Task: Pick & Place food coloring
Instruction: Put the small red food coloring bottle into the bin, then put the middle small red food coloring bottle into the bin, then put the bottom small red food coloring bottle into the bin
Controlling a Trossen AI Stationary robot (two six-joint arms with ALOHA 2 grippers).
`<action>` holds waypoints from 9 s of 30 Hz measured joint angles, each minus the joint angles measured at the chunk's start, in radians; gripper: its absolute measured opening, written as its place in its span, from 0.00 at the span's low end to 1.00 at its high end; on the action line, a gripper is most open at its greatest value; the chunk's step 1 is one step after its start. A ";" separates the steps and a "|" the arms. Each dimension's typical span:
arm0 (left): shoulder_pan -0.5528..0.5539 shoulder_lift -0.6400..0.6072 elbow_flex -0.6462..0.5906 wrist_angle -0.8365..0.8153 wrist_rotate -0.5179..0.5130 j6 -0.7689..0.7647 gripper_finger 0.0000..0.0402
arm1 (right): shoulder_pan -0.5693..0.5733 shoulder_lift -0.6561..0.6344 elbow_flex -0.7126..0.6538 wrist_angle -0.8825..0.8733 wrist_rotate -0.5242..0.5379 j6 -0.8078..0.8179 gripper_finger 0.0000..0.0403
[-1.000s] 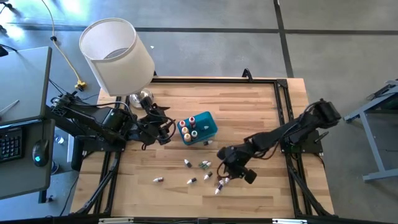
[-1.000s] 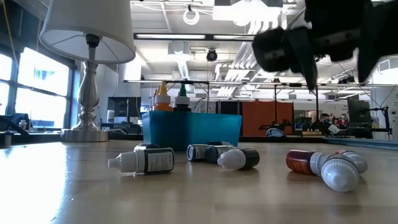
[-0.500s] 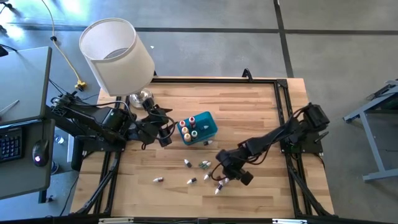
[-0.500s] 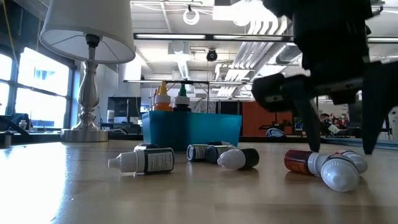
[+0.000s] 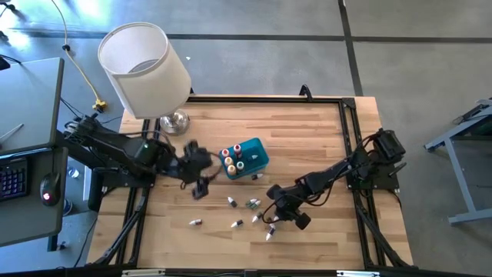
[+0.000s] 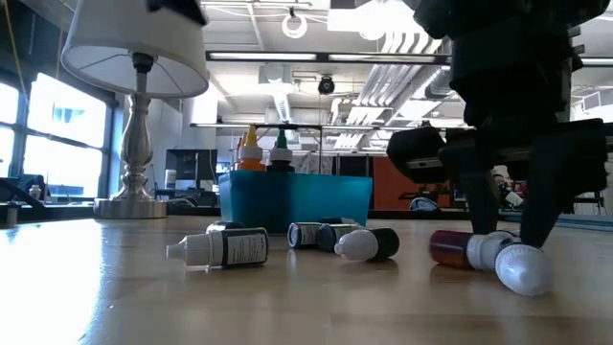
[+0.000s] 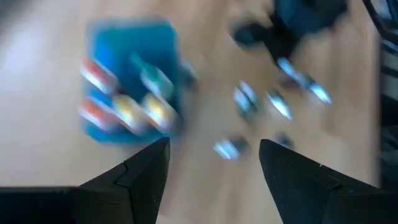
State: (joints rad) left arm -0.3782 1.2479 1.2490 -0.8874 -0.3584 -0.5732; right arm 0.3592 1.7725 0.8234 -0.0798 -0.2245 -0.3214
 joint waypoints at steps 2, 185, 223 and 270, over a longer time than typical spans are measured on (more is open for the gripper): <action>-0.023 0.022 -0.059 0.043 0.077 -0.060 0.61 | 0.000 -0.007 0.000 0.000 -0.009 0.004 0.16; 0.390 0.355 0.786 -0.578 -0.101 0.332 0.52 | -0.312 -0.214 0.156 0.059 0.311 -0.138 0.18; 0.371 0.352 0.785 -0.600 -0.105 0.299 0.52 | -0.074 -0.182 0.115 -0.063 0.131 0.103 0.33; -0.192 0.361 -0.421 1.134 -0.092 0.019 0.52 | 0.091 0.100 -0.117 0.601 0.297 0.317 0.33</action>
State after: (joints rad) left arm -0.5697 1.6093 0.8284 0.2462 -0.4501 -0.5537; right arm 0.4501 1.8725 0.7063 0.5207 0.0728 -0.0041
